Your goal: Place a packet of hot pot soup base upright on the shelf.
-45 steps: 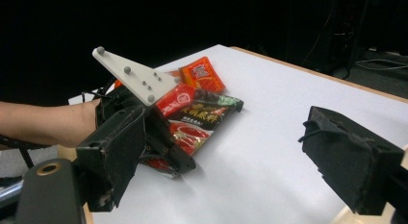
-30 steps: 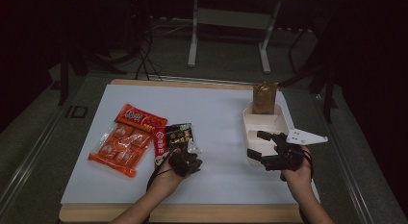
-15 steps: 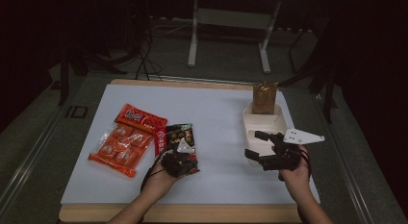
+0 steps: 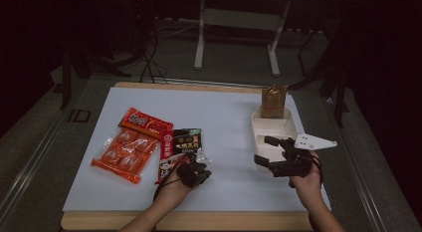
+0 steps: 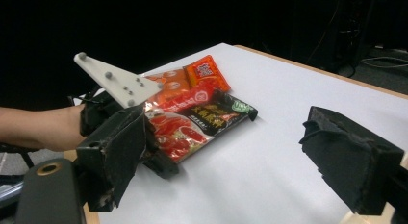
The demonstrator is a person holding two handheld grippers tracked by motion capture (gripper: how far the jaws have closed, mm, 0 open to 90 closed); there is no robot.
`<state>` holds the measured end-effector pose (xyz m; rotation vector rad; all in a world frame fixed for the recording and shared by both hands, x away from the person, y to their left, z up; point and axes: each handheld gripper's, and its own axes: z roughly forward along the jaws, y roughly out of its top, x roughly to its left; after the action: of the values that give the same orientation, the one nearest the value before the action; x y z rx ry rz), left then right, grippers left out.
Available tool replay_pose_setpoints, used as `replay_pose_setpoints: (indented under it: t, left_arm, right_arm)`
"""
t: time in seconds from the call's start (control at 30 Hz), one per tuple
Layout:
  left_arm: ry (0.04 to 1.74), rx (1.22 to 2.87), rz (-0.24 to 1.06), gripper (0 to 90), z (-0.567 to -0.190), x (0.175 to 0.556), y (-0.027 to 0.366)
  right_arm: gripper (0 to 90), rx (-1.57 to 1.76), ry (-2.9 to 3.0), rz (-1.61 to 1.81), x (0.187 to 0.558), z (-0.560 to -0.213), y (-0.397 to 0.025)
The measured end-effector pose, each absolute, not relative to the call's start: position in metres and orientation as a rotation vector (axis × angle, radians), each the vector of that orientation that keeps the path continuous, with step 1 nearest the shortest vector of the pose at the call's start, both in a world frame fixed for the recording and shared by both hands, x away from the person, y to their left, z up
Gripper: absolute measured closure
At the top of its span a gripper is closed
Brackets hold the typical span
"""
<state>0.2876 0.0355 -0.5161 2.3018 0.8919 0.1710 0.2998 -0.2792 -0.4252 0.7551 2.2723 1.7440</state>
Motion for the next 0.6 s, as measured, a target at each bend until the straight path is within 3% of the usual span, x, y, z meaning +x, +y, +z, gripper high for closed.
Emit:
replay_pose_setpoints:
  t: [0.6]
  left_arm:
    - [0.916, 2.215, 0.136, 90.0, -0.505, 0.28, 0.069]
  right_arm:
    - [15.1, 0.742, 2.287, 1.743, 0.299, -0.425, -0.275]
